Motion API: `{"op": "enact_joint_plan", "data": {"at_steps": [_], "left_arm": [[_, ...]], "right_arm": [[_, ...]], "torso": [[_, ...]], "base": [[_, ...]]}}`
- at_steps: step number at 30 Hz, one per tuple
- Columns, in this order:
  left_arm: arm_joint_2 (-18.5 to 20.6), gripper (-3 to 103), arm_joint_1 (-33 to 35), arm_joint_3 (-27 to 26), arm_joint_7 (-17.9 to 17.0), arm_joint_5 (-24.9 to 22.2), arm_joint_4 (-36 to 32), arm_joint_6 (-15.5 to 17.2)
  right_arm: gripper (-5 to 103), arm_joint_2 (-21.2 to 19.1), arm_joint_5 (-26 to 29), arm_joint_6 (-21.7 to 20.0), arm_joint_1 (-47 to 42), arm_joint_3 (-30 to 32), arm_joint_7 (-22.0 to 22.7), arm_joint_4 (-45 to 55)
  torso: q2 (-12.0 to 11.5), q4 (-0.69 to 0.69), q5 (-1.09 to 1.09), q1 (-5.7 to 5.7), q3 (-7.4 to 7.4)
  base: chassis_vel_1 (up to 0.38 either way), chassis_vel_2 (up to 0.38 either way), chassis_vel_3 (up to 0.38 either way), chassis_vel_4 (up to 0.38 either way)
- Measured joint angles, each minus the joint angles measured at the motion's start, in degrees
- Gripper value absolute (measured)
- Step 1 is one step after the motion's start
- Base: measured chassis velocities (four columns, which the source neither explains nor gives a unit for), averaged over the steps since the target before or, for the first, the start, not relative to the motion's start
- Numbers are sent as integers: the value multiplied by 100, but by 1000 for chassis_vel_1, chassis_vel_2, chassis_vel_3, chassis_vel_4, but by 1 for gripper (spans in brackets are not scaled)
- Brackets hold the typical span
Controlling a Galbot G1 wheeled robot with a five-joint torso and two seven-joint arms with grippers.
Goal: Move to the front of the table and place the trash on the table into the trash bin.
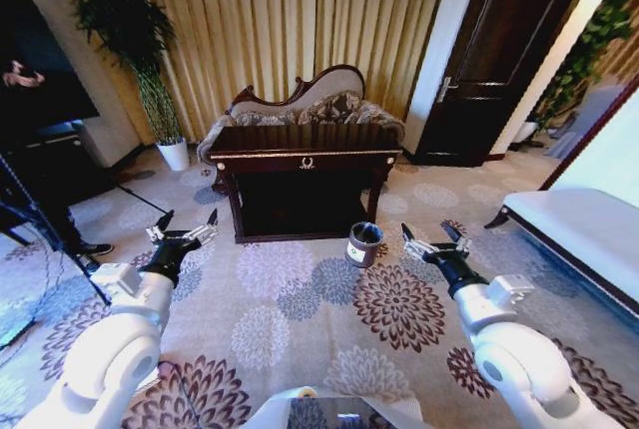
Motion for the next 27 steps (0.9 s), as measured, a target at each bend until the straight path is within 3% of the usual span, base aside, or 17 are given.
{"op": "enact_joint_plan", "data": {"at_steps": [27], "left_arm": [[-59, 100, 7, -11, -2, 28, 14, -51]], "right_arm": [[100, 13, -25, 7, 18, -1, 68, 32]], "torso": [[4, 1, 2, -7, -3]], "base": [[-4, 0, 1, 0]]}}
